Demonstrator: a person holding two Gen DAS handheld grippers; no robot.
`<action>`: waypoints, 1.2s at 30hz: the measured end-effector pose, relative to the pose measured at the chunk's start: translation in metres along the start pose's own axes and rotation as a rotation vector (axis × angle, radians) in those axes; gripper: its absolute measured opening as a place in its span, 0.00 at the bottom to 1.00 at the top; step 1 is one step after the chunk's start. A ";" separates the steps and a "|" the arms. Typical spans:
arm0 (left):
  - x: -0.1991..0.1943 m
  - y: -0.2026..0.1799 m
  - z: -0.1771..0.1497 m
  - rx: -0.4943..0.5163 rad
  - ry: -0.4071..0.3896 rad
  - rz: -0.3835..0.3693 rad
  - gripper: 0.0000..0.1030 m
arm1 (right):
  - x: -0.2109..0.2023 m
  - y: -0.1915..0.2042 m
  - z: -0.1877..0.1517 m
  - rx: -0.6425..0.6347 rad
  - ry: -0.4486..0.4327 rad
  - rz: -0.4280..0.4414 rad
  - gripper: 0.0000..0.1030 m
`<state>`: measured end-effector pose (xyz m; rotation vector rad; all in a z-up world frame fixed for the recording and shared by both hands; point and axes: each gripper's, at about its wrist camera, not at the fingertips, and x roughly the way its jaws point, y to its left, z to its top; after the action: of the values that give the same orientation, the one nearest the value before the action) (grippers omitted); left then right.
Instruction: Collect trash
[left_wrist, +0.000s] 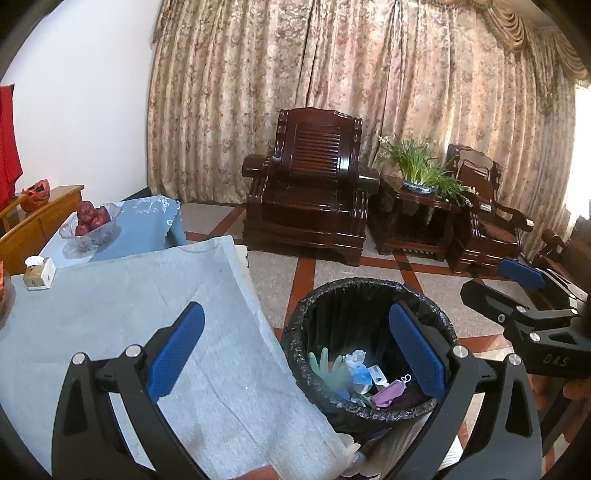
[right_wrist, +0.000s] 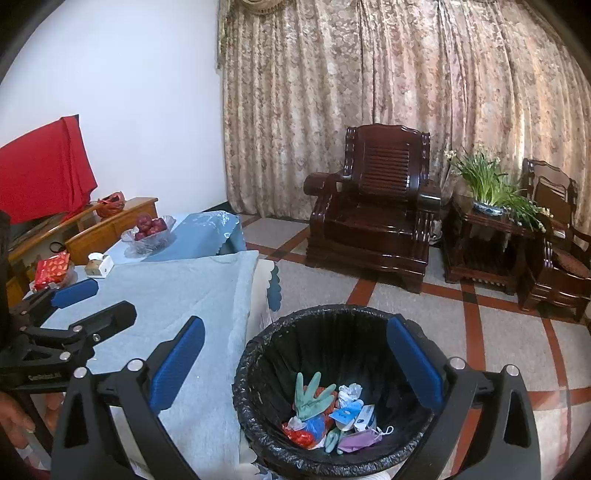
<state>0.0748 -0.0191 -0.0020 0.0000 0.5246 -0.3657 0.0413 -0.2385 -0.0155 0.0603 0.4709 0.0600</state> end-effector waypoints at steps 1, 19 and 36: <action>0.000 0.000 0.001 0.001 -0.002 0.001 0.95 | 0.000 0.000 0.000 -0.001 0.000 0.001 0.94; -0.003 0.003 0.001 0.000 -0.011 0.009 0.95 | -0.002 0.004 0.004 -0.009 -0.005 0.004 0.94; -0.003 0.005 0.000 0.001 -0.011 0.009 0.95 | -0.002 0.006 0.004 -0.010 -0.003 0.004 0.94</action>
<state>0.0738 -0.0131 -0.0007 0.0013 0.5131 -0.3572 0.0412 -0.2332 -0.0106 0.0518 0.4671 0.0659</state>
